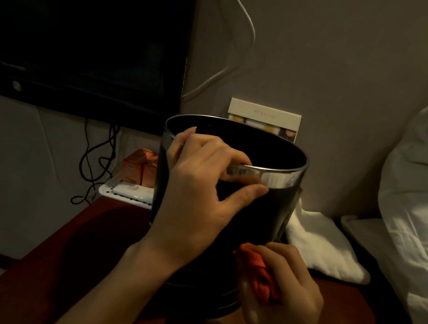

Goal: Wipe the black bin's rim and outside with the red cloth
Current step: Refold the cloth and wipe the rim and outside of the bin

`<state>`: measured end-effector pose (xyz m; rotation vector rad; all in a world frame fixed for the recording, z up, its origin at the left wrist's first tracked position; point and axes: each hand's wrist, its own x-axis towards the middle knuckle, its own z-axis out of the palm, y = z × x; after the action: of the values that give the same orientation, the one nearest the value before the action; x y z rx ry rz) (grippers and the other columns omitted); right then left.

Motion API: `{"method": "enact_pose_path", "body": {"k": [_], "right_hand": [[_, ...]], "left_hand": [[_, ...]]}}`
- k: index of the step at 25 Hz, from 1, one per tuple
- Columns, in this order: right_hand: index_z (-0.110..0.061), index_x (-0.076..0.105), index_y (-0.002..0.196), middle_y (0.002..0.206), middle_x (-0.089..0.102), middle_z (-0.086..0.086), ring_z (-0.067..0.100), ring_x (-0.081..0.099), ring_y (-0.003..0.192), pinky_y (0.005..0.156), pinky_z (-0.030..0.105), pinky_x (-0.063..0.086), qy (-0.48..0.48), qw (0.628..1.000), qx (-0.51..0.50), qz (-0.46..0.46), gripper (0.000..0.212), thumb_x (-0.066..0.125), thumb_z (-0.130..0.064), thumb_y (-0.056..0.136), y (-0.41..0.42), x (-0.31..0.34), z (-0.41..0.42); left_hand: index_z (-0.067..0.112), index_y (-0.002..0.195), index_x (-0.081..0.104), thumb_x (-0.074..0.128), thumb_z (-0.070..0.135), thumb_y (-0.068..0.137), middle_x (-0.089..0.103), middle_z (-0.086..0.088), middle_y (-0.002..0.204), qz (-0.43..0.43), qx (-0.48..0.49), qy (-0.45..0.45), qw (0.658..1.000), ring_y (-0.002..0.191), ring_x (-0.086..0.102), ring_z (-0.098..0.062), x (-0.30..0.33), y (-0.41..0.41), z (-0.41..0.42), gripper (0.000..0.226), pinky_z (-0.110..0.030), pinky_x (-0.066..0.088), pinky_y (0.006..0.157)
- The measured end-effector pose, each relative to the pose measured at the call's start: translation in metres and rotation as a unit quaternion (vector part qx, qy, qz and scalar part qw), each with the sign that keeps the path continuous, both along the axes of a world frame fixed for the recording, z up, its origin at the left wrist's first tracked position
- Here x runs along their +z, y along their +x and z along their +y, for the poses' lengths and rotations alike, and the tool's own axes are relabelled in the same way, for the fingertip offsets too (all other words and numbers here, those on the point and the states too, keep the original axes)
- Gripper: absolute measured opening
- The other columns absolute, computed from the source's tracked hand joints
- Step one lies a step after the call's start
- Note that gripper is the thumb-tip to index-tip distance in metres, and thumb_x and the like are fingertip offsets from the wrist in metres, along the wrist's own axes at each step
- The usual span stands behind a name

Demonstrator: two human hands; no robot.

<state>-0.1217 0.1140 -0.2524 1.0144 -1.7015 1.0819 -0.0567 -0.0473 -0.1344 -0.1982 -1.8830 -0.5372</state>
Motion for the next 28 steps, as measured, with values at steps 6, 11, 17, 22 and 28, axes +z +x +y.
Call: {"method": "enact_pose_path", "body": {"k": [6, 11, 17, 22, 28], "right_hand": [[-0.012, 0.078, 0.1, 0.098, 0.063, -0.004, -0.002, 0.058, 0.087, 0.082, 0.008, 0.046, -0.054, 0.997, -0.046, 0.004, 0.021, 0.074, -0.028, 0.087, -0.001, 0.022, 0.007], [-0.009, 0.08, 0.094, 0.094, 0.068, 0.002, 0.003, 0.063, 0.084, 0.083, 0.01, 0.048, -0.04, 0.999, -0.035, 0.005, 0.02, 0.076, -0.026, 0.085, 0.002, 0.006, -0.001], [-0.009, 0.083, 0.088, 0.087, 0.071, 0.006, 0.014, 0.065, 0.073, 0.073, 0.02, 0.054, 0.002, 0.997, -0.03, 0.065, 0.012, 0.079, -0.019, 0.084, 0.001, -0.01, -0.008], [-0.008, 0.082, 0.092, 0.092, 0.069, 0.003, 0.005, 0.063, 0.082, 0.084, 0.011, 0.048, -0.041, 0.998, -0.047, 0.013, 0.02, 0.078, -0.026, 0.085, -0.001, 0.0, -0.003], [-0.007, 0.083, 0.089, 0.088, 0.071, 0.007, 0.009, 0.063, 0.078, 0.079, 0.014, 0.051, -0.022, 0.998, -0.032, 0.042, 0.017, 0.081, -0.023, 0.083, -0.001, -0.004, -0.007]], "left_hand": [[0.026, 0.084, 0.061, 0.074, 0.037, 0.074, 0.057, 0.016, 0.083, 0.009, -0.054, 0.061, 0.997, 0.094, 0.048, 0.006, 0.004, 0.003, -0.02, 0.02, -0.044, 0.04, 0.094], [0.026, 0.084, 0.06, 0.072, 0.037, 0.076, 0.055, 0.017, 0.083, 0.005, -0.054, 0.056, 0.997, 0.093, 0.047, 0.005, 0.003, 0.002, -0.02, 0.018, -0.041, 0.04, 0.091], [0.026, 0.085, 0.06, 0.071, 0.038, 0.077, 0.055, 0.017, 0.083, -0.002, -0.051, 0.052, 0.997, 0.092, 0.047, 0.003, 0.004, 0.002, -0.022, 0.018, -0.038, 0.039, 0.091], [0.027, 0.083, 0.059, 0.071, 0.04, 0.076, 0.055, 0.016, 0.081, -0.001, -0.052, 0.052, 0.997, 0.093, 0.048, 0.002, 0.004, 0.002, -0.022, 0.018, -0.037, 0.038, 0.091], [0.028, 0.083, 0.059, 0.071, 0.039, 0.076, 0.055, 0.017, 0.083, 0.003, -0.059, 0.055, 0.997, 0.093, 0.047, 0.004, 0.004, 0.001, -0.023, 0.017, -0.04, 0.041, 0.089]]}}
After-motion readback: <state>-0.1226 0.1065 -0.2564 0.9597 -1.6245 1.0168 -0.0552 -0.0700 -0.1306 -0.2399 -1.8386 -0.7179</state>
